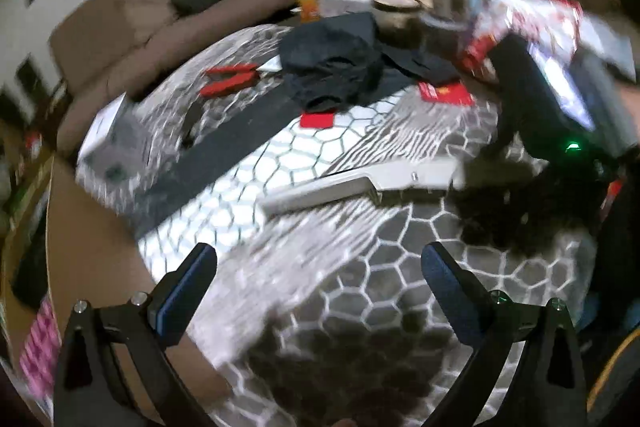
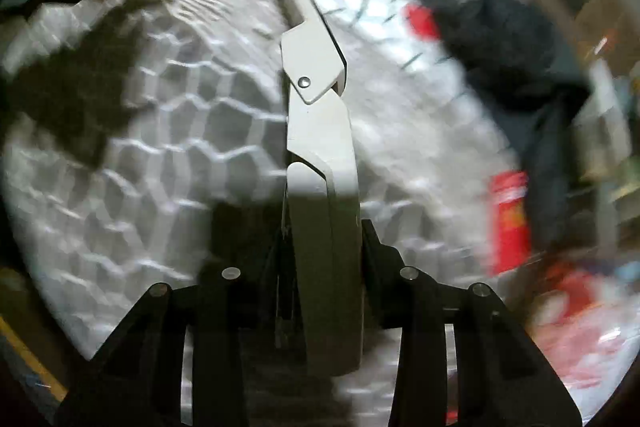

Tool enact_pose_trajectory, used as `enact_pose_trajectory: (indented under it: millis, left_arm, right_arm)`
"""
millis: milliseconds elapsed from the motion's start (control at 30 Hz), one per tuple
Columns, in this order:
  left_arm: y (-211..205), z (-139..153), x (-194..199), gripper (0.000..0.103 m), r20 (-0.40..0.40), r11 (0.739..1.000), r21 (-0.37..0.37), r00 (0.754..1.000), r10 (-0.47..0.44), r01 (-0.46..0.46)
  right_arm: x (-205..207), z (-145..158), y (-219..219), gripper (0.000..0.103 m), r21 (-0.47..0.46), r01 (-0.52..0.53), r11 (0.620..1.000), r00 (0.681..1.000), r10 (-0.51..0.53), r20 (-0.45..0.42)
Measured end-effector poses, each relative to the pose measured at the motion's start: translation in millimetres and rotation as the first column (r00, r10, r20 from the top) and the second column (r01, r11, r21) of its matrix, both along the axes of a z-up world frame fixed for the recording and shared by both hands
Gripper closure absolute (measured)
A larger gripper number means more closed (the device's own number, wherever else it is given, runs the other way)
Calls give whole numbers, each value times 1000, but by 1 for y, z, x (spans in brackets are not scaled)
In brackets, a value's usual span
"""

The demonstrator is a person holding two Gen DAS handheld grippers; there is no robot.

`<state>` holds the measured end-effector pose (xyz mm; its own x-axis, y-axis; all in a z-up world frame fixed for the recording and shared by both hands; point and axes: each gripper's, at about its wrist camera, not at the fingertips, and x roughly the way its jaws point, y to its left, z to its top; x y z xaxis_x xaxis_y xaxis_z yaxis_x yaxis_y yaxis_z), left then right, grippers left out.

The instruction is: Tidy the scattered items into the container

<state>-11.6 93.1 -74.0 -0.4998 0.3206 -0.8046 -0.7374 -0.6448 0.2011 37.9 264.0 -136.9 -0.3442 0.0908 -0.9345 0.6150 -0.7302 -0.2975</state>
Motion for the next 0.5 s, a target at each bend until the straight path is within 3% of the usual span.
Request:
enact_pose_trajectory:
  millis: [33, 100, 233, 500]
  left_arm:
    - [9, -6, -6, 0, -4, 999, -27, 999, -40, 40]
    - [24, -20, -18, 0, 0, 991, -75, 994, -111, 111]
    - [31, -68, -57, 0, 188, 981, -135, 976, -110, 136]
    - [50, -82, -66, 2, 128, 973, -163, 981, -146, 166]
  right_arm:
    - [3, -1, 0, 68, 45, -20, 999, 999, 21, -28]
    - [2, -6, 7, 68, 21, 3, 1000, 1000, -3, 18]
    - [0, -12, 10, 68, -8, 30, 1000, 998, -30, 58]
    - [-8, -2, 31, 67, -131, 147, 980, 983, -131, 125]
